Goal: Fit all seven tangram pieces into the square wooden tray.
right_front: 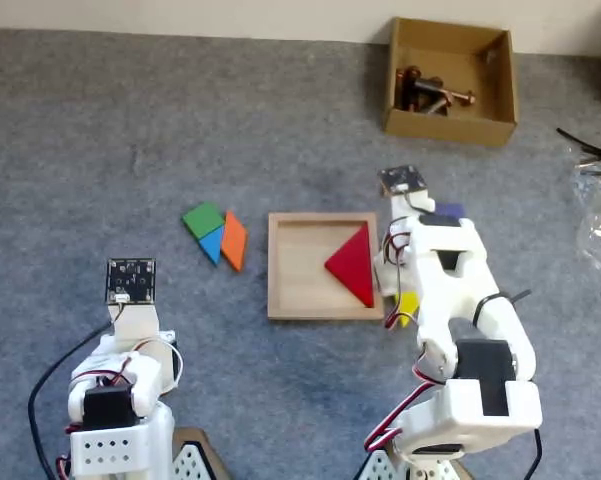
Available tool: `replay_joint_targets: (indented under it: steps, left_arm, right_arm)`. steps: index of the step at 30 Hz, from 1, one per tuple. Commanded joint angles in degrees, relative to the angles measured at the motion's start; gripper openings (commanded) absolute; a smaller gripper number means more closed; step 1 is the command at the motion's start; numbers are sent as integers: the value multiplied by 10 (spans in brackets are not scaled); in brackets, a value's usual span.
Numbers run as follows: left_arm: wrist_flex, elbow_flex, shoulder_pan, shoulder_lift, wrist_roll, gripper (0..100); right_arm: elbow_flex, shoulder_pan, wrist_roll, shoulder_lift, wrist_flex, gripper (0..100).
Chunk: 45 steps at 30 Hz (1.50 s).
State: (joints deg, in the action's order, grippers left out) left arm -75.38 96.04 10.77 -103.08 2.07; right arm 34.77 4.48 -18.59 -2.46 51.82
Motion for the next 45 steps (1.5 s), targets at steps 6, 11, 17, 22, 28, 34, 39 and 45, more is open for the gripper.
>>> replay_joint_targets:
  steps: [6,11,17,22,28,34,39,45]
  left_arm:
    - [-4,12,5,4,1,5]
    - [-4,12,5,4,1,5]
    - [-4,12,5,4,1,5]
    - [-4,12,5,4,1,5]
    - [-4,12,5,4,1,5]
    - [-4,12,5,4,1,5]
    - [-4,12,5,4,1,5]
    - [-4,12,5,4,1,5]
  right_arm:
    - [-2,3,-80,25,-15,228]
    - [-2,3,-84,26,-14,228]
    - [-7,3,-84,28,-14,228]
    - [-56,3,-84,28,44,228]
    - [-115,3,-84,27,98,228]
    - [-132,4,-84,27,121,228]
    - [-134,12,-84,29,121,228]
    - [-136,19,-84,27,121,229]
